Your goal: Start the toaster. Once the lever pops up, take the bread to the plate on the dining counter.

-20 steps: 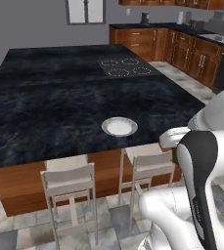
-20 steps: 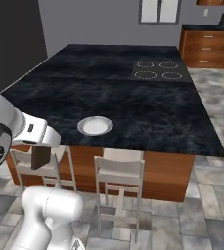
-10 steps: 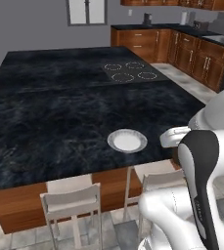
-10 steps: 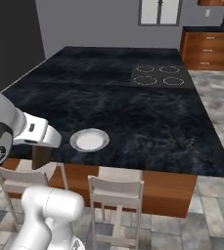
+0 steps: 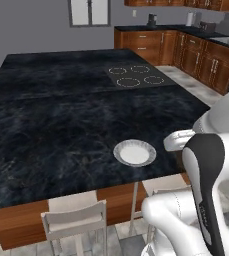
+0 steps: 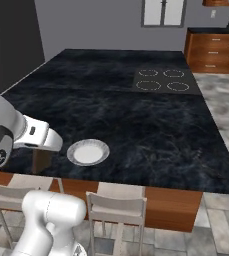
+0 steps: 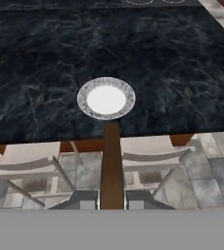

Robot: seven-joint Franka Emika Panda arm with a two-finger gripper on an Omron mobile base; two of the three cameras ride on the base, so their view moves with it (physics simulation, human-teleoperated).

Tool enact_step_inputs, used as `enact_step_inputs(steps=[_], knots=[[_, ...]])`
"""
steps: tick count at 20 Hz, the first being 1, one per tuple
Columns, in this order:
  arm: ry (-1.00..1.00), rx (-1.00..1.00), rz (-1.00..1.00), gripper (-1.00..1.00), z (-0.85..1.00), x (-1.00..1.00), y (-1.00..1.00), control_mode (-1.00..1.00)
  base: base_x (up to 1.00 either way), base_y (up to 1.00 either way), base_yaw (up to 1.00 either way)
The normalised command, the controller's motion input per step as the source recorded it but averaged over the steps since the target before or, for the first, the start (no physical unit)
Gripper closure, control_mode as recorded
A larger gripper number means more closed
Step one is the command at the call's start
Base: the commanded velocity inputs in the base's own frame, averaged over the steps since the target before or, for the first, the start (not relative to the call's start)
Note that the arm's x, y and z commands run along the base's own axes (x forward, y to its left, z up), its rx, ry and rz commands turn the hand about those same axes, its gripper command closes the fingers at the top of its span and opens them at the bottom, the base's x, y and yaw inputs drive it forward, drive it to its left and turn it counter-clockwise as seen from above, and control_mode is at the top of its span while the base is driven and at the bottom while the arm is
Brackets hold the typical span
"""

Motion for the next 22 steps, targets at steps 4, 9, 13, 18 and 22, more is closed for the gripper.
enact_step_inputs(steps=[4,9,13,18,22], knots=[[0.0,0.0,0.0,1.0,-0.09,0.42,0.0,-1.0,0.13,0.0,0.0],[0.0,0.0,0.01,1.0,-0.16,0.63,0.0,-1.0,0.0,0.0,0.0],[0.0,0.04,0.07,1.0,-0.31,0.67,0.0,-1.0,0.0,0.0,0.0],[0.0,0.09,0.08,1.0,-0.41,0.49,0.0,-1.0,0.0,0.0,0.0],[0.0,0.08,0.06,1.0,-0.45,0.47,0.0,-1.0,0.0,0.0,0.0]])
